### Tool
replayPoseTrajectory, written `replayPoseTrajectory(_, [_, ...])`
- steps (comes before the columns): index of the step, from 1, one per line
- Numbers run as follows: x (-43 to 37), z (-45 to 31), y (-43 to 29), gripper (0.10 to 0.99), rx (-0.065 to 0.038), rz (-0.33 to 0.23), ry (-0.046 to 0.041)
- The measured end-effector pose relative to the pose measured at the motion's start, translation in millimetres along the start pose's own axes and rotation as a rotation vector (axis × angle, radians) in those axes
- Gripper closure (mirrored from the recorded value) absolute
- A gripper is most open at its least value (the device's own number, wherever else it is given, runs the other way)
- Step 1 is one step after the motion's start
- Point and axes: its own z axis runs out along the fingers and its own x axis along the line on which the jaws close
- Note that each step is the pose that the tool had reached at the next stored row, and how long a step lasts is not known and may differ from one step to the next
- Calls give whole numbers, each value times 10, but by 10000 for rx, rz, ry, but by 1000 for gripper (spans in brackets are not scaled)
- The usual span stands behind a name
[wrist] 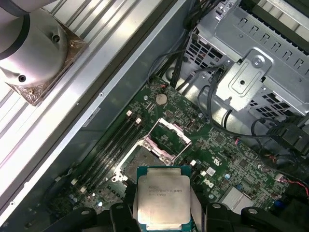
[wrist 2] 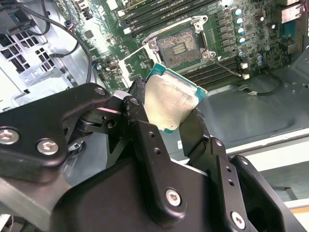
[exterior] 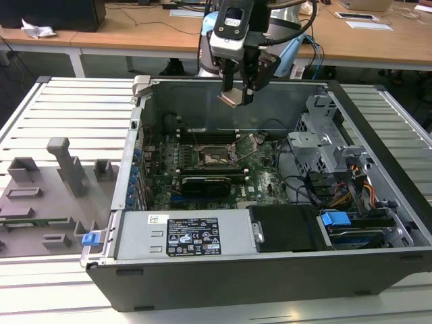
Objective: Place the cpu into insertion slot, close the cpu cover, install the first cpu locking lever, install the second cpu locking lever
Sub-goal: 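Place the cpu into insertion slot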
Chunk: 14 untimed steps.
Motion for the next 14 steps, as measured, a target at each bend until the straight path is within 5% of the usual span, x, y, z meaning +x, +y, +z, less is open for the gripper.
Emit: replayPoseTrajectory(14, [-1, 18, -1, 561, -1, 182, -14])
